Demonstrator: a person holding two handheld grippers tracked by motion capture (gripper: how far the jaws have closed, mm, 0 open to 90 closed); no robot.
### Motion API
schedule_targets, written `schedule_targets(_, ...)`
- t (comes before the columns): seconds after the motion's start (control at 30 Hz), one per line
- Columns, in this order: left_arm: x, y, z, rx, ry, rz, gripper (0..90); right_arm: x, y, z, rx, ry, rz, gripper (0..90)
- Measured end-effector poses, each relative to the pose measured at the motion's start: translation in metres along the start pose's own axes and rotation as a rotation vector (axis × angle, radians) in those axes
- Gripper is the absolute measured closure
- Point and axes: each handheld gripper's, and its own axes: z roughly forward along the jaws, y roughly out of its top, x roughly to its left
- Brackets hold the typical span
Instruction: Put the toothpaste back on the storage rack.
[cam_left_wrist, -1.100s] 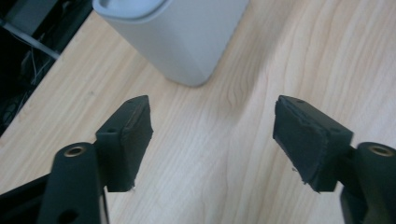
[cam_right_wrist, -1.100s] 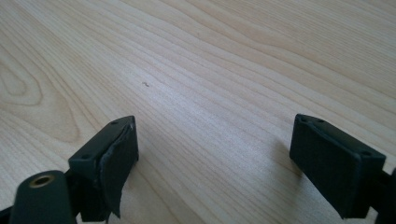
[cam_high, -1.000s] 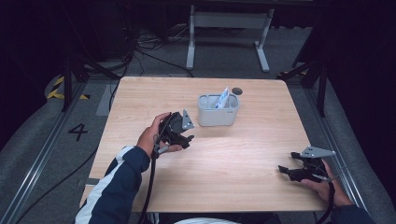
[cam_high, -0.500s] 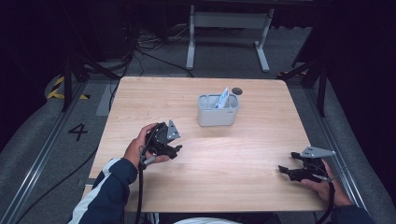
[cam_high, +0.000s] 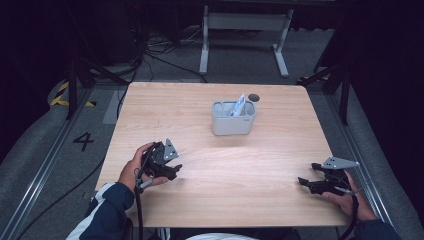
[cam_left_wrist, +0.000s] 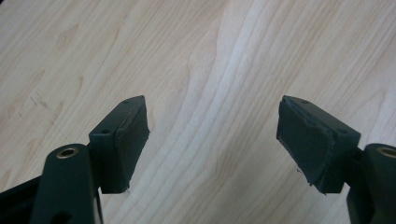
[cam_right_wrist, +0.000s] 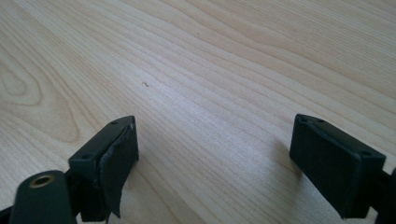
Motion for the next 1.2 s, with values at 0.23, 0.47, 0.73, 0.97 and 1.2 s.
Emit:
schedule_targets(0.23,0.000,-0.017,-0.003,0.005,0.012,-0.020,25.6,0.000,0.000,0.000,0.000,0.000,0.000,15.9)
schedule_targets(0.47,-0.003,-0.036,-0.006,-0.007,0.005,-0.076,25.7,0.000,0.000,0.000,0.000,0.000,-0.001,15.8)
schedule_targets(0.73,-0.010,-0.059,-0.007,-0.033,0.019,-0.130,26.4,0.000,0.000,0.000,0.001,0.000,0.000,15.9)
schedule_targets(0.97,-0.001,-0.085,-0.010,-0.035,0.002,-0.207,24.1,0.000,0.000,0.000,0.001,-0.002,0.001,15.7)
schedule_targets(1.2,0.012,-0.110,-0.013,-0.075,-0.054,-0.285,21.7,0.000,0.001,0.001,0.001,-0.003,0.004,15.4)
